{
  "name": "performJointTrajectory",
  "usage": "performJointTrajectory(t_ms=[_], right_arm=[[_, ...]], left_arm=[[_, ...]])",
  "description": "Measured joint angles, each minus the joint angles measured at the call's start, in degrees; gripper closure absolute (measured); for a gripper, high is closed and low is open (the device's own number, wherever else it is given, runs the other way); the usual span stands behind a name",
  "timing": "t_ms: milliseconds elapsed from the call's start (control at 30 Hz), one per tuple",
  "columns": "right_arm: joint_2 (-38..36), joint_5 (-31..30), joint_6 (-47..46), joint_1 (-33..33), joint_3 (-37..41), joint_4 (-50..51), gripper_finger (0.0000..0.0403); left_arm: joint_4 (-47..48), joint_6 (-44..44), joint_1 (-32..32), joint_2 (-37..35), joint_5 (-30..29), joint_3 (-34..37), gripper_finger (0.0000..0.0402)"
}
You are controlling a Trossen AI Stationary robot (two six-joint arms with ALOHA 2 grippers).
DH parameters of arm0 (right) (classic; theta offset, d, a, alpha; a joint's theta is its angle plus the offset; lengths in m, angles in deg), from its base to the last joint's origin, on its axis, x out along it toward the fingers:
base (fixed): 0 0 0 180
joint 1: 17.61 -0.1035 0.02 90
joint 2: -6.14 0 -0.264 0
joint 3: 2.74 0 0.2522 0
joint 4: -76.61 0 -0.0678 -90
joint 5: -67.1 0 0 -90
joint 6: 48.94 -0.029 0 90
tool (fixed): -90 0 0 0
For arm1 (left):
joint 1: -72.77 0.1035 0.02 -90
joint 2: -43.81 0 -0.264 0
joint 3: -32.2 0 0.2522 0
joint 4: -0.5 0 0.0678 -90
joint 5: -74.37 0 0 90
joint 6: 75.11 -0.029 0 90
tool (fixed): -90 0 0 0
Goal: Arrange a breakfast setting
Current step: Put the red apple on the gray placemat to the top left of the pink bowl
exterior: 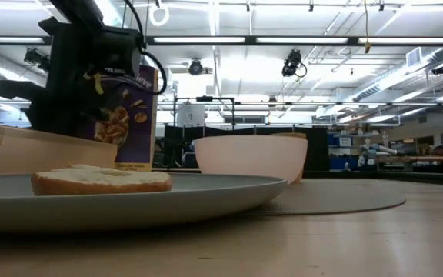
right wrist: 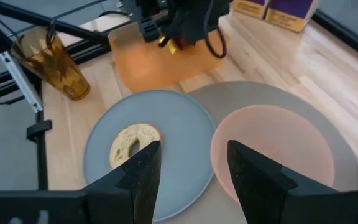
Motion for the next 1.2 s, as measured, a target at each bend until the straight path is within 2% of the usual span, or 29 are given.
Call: performJointTrajectory(t_ms=[267, 533, 700, 900, 1067, 1200], right_arm=[[0.0, -2.2, -0.5, 0.0, 0.0, -0.1, 0.0211], [0.0, -3.8, -0.6, 0.0, 0.0, -0.1, 0.0211], [0.0, -3.8, -0.5, 0.0, 0.0, -0.1, 0.0211], [0.0, -3.8, -0.5, 0.0, 0.0, -0.1, 0.0211], [0.0, -3.8, 0.0, 0.0, 0.0, 0.0, 0.0211], [0.0, -3.7, 0.0, 0.0, 0.0, 0.0, 0.0211]], left_arm=[[0.0, -4.0, 0.0, 3.1, -0.6, 2.7, 0.0254], [-0.1, -4.0, -0.1, 2.9, -0.6, 2.6, 0.0282], [0.6, -3.7, -0.2, 2.9, -0.6, 2.6, 0.0317], [0.9, -3.4, -0.2, 2.9, -0.6, 2.5, 0.0384], [7.3, -2.7, -0.2, 2.9, -0.6, -1.2, 0.0379], [14.2, -2.5, -0.2, 1.9, -1.0, -7.5, 0.0381]])
